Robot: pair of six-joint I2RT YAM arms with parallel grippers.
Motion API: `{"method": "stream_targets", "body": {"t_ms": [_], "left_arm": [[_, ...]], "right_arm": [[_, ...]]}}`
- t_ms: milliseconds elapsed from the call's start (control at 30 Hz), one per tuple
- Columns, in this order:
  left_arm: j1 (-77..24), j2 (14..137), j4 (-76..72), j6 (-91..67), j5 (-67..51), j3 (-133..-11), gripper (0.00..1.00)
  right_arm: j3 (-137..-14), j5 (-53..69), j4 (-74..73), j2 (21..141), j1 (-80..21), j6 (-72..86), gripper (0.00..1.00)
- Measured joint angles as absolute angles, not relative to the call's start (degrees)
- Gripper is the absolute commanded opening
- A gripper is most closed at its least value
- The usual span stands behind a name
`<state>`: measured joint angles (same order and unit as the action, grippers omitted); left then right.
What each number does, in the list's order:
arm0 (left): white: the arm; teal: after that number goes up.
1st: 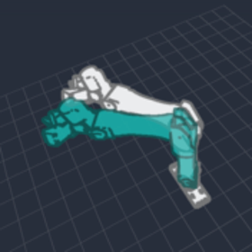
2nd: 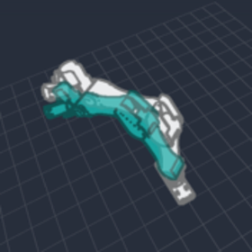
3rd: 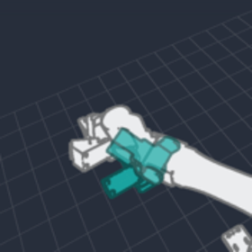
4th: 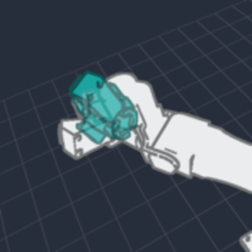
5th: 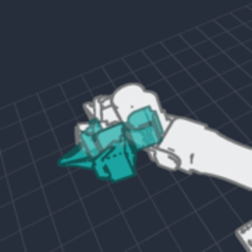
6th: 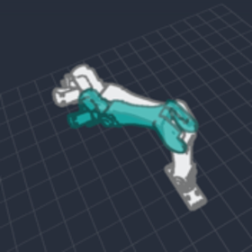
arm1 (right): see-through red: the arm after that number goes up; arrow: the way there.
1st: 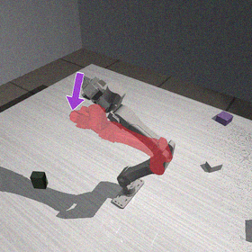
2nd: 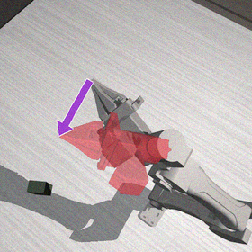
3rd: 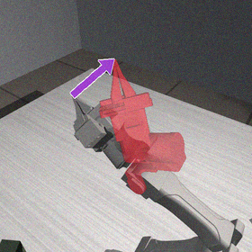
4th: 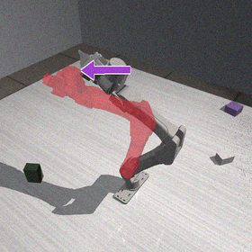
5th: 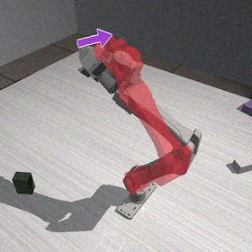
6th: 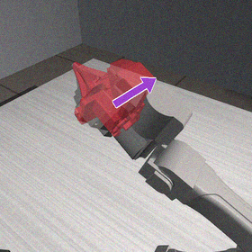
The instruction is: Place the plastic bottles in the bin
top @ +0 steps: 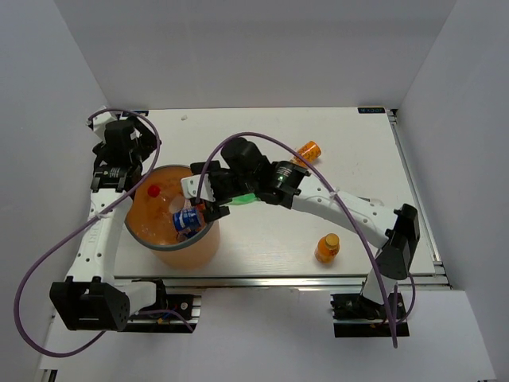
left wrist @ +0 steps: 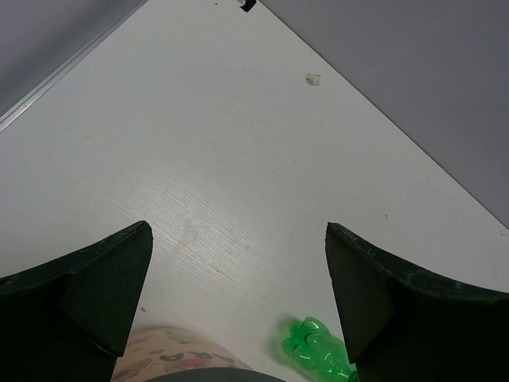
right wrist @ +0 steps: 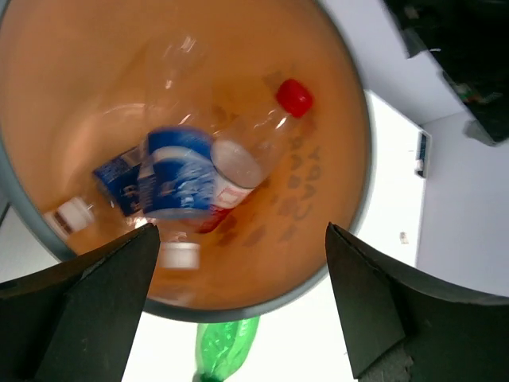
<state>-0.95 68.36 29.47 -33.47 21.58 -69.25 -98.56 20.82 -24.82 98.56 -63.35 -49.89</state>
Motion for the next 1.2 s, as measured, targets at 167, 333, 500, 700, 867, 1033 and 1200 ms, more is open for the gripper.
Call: {"method": "stream_targets", "body": {"t_ms": [167,333,500,700,867,1033,1200], "left_arm": [[-0.4,67.02,26.28,-32.75,20.38,-67.85,0.98],[3.64,66.43,22.44,-31.38,18.24,-63.02,0.98],[9.39,66.57,17.26,-28.38,12.86,-59.02,0.98],[10.48,66.32,14.0,-23.97,5.87,-56.82,0.98],[10.44,62.98,12.27,-22.46,1.06,-55.48,0.98],[10.41,57.89,10.37,-21.28,-1.34,-52.8,0.98],[10.41,57.32,9.3,-20.71,-2.68,-52.12,0.98]], "right_arm": [[-91.61,18.63,-15.57,93.03,-62.41,-45.82,0.89],[-77.28,18.02,-3.7,83.33,-57.49,-35.29,0.89],[-63.68,21.02,6.33,76.9,-43.94,-24.51,0.89],[-57.78,25.36,9.15,79.57,-36.8,-19.05,0.89],[-63.48,28.64,8.78,93.43,-36.01,-18.09,0.89],[-77.82,32.14,5.91,111.15,-36.01,-16.43,0.89],[-82.41,34.04,5.17,119.28,-36.56,-15.46,0.89]]}}
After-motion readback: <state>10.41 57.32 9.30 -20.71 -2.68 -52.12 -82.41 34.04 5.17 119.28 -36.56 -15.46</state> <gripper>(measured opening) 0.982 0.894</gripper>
